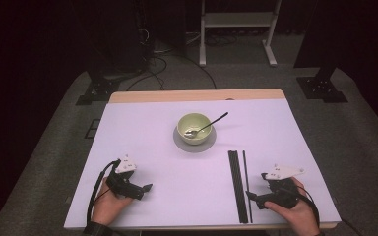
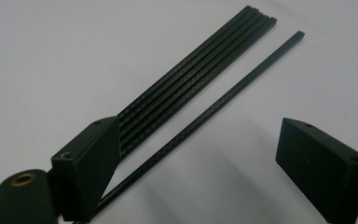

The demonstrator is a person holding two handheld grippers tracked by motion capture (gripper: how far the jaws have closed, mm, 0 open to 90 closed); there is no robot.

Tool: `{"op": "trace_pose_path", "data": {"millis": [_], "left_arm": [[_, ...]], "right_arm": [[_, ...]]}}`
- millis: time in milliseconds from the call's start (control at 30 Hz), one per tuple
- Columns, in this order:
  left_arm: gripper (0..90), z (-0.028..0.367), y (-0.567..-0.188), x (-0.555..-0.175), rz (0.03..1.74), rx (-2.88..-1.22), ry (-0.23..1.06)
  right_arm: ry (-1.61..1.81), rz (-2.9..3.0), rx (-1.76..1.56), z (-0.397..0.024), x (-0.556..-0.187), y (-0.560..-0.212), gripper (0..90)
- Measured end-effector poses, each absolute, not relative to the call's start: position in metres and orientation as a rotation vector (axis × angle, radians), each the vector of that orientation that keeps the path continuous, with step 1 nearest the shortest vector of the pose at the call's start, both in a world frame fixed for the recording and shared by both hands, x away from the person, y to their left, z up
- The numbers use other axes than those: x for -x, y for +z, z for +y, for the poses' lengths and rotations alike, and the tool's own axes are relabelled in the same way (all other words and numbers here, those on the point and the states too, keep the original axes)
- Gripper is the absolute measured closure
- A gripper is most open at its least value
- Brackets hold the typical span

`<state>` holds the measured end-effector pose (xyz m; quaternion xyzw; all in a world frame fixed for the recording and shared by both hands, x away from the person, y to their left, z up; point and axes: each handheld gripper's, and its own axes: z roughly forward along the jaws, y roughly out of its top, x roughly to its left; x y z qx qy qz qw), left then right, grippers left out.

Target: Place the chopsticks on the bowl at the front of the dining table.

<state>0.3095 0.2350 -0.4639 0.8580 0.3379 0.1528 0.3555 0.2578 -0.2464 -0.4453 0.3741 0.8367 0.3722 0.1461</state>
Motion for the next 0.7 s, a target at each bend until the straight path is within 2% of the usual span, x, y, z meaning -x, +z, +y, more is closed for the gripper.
{"op": "trace_pose_path", "data": {"millis": [700], "left_arm": [[0.0, 0.235, -0.464, -0.309, 0.873, -2.216, 0.395]], "right_arm": [[1.029, 2.477, -1.027, -0.238, -0.225, -0.459, 12.4]]}}
